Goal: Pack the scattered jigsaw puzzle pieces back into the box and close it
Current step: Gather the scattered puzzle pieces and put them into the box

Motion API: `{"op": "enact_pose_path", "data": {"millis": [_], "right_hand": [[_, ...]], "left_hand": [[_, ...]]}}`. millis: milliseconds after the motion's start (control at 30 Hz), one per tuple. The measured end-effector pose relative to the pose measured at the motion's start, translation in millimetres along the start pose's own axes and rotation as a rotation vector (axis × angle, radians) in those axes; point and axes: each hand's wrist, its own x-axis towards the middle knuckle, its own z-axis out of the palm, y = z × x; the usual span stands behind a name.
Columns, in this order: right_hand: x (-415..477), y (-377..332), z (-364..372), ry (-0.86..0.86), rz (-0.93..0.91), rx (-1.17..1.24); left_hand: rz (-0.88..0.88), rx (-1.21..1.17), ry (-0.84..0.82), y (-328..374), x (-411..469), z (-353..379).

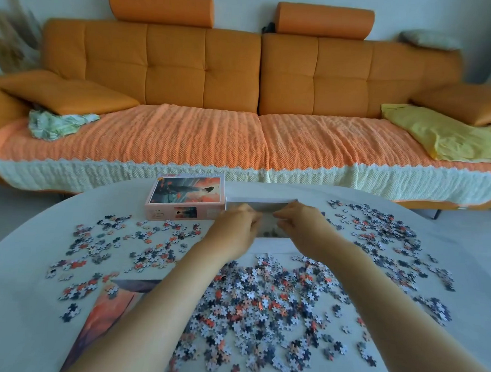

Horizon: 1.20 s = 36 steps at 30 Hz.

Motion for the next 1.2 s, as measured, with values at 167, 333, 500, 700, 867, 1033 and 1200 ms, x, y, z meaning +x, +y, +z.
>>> {"op": "enact_pose_path", "data": {"millis": [167, 333, 500, 700, 867, 1033, 1200], "right_hand": [[-4, 0, -6, 0.132, -0.087, 0.055], [-29, -20, -7, 0.004, -0.213, 0.007], [-53, -27, 25, -0.188, -0.184, -0.123], [-63, -24, 30, -0.278, -0.166, -0.059], [-68, -9, 17, -0.285, -0.073, -0.053], [-68, -20, 25, -0.361, -0.036, -0.170], [-57, -30, 29, -0.289, 0.022, -0.061]], "left_hand": [[0.060, 0.138, 0.133, 2, -5, -3], [0.178, 0.079, 0.163, 8, -38, -15], [0.081, 0.121, -0.104, 7, -75, -9], [0.061, 0.155, -0.219, 7, -88, -6], [0.011, 0.213, -0.317, 3, -90, -16], [-0.007, 0.211, -0.314, 6, -91, -12], [-0.082, 0.079, -0.221, 11, -83, -8]]}}
